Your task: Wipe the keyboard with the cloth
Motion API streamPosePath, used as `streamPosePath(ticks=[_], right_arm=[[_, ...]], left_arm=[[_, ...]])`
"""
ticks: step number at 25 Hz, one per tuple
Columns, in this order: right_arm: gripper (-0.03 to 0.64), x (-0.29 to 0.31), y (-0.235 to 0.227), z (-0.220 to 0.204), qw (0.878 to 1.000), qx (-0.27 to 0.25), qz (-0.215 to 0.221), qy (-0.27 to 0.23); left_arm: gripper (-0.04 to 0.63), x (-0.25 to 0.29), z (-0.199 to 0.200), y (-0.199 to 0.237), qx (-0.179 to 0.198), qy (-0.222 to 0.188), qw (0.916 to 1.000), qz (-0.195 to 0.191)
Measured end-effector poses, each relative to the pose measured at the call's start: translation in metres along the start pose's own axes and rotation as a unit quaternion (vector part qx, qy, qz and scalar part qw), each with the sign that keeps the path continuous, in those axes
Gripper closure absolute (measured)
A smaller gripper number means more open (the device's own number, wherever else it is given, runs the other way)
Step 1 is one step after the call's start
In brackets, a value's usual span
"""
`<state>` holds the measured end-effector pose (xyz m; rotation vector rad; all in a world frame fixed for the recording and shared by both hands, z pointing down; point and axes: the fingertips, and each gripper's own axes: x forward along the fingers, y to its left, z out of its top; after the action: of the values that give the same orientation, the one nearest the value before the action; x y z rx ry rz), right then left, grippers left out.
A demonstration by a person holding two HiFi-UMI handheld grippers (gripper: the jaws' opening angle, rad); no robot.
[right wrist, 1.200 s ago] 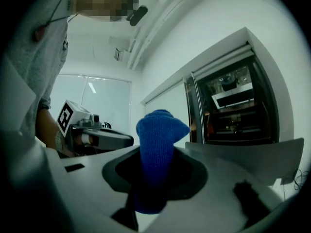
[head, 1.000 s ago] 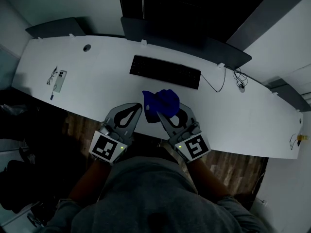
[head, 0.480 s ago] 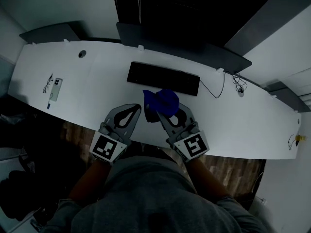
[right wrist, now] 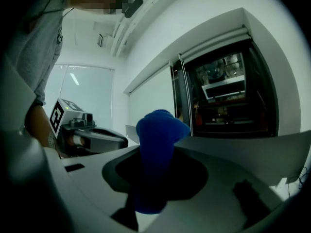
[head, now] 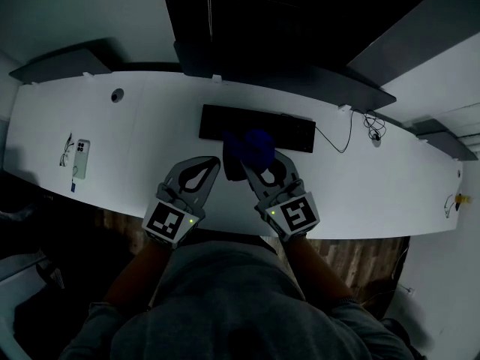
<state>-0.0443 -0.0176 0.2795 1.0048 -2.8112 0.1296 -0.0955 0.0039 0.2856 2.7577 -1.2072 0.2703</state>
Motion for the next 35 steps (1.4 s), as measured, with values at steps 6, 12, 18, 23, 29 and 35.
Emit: streamPosePath(ticks=[6,12,18,23,29,35], right_arm=[[0.491,0.049,-0.011,-0.016,0.999,0.002,-0.029,0.019],[0.491,0.094,-0.026,-0.041,0.998,0.020,-0.050,0.038],[0.491,0.136,-0.035,-0.062,0.997,0.025,-0.063,0.047],[0.491,0.173,-0.039,-0.087,0.995,0.038,-0.071,0.056],[0.491,0.209,-0.041,-0.118,0.992,0.060,-0.084,0.068],[0.491,0.232,-0.048,-0.153,0.987,0.088,-0.102,0.082]], left_arm=[[0.588,0.014,-0.018,0.044,-0.034,0.019,0.9992,-0.010],[0.588,0.031,-0.051,0.086,-0.028,0.026,0.9991,-0.022],[0.588,0.045,-0.079,0.122,-0.033,0.049,0.9980,-0.022],[0.588,0.056,-0.107,0.152,-0.031,0.054,0.9978,-0.020],[0.588,0.067,-0.150,0.179,-0.056,0.078,0.9954,-0.004],[0.588,0.085,-0.182,0.201,-0.077,0.087,0.9931,0.016]])
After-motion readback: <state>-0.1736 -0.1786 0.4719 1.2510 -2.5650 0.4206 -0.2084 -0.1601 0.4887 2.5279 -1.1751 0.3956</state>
